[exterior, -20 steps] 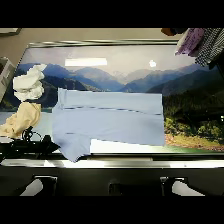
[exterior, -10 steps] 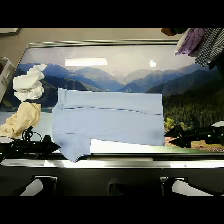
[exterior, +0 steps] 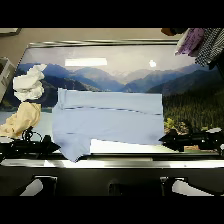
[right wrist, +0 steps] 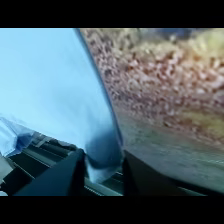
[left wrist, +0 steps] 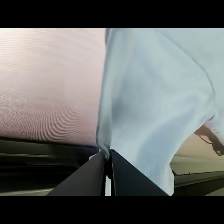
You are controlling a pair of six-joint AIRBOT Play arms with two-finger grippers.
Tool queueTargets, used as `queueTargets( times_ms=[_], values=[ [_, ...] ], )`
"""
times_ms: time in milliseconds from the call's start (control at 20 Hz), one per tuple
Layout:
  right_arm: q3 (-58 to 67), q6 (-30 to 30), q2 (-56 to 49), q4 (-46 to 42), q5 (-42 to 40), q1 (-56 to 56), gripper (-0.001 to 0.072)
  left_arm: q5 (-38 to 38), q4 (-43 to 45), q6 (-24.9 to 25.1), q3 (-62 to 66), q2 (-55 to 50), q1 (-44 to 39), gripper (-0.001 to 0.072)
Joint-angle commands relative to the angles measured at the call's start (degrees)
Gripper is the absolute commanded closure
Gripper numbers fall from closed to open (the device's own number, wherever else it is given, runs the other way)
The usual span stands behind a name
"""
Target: Fold the clothes and pants, and hang the long-sleeved shirts on hangers.
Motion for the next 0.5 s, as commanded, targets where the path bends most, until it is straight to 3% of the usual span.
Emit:
queueTargets(
  times_ms=[0,50,200,450],
  values=[
    [-1.2,-2.0,0.0,1.0,1.9,0.0,0.0587,-0.2,0.0,0.0,0.2,0.0,0.0,0.0686],
    [-1.2,-2.9,0.1,2.0,2.4,0.0,0.0669,-0.3,0.1,0.0,0.6,0.0,0.0,0.0686],
    [-1.0,-2.0,0.9,3.3,3.4,0.0,0.0671,-2.6,0.6,-1.1,4.0,0.7,0.0,0.0688],
    [3.2,5.8,11.3,-4.9,3.7,0.0,0.0673,-11.8,9.1,-11.8,12.6,7.7,0.0,0.0688]
  ],
)
